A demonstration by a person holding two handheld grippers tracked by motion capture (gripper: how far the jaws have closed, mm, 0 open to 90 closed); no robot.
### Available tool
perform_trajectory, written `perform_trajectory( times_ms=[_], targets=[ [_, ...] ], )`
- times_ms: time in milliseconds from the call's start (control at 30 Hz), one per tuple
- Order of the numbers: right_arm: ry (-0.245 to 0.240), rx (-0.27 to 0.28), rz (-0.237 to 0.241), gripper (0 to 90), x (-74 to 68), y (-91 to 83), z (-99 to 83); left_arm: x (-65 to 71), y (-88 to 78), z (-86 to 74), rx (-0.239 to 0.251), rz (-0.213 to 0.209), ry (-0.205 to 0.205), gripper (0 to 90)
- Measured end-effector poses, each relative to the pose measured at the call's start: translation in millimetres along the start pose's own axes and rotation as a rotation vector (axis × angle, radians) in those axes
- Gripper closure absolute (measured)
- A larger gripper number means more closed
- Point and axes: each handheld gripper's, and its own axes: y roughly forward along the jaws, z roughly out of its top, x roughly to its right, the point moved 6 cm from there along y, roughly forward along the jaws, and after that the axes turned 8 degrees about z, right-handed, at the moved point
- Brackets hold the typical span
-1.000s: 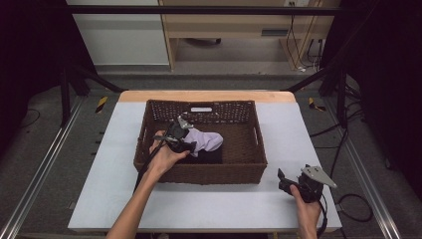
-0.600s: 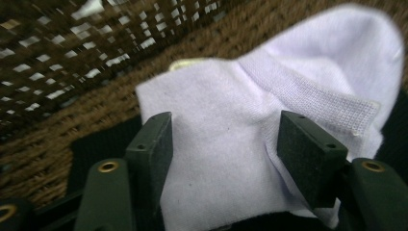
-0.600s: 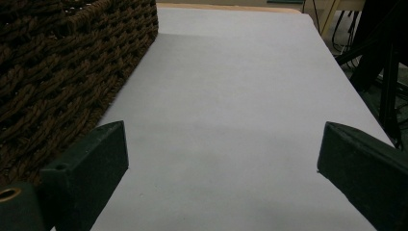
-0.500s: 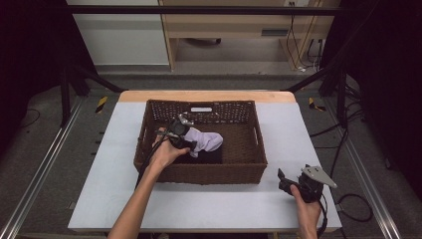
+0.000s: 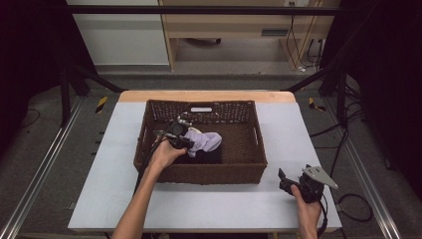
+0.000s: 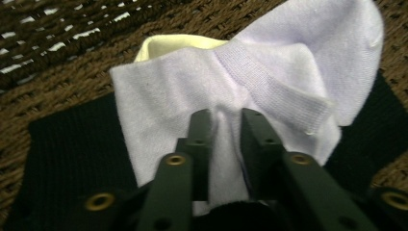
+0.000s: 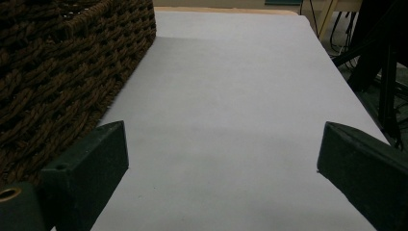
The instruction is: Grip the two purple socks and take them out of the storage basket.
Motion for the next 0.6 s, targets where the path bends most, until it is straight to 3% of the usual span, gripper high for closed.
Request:
perform_trajectory(
  times_ms=[167, 367, 600],
  targets=[
    [0.002, 0.000, 0.000, 4.3, -0.3, -0.1, -0.1, 0.7, -4.0, -1.2, -0.005, 0.015, 0.021, 86.9],
    [0.000, 0.000, 0.001, 4.3, 0.1, 0.0, 0.0, -0.5, -10.7, 1.1, 0.031, -0.003, -0.012, 87.9],
    [0.000, 0.000, 0.001, 4.3, 0.0, 0.0, 0.0, -6.2, -30.7, 8.7, 0.205, 0.011, -0.048, 88.1]
  ],
)
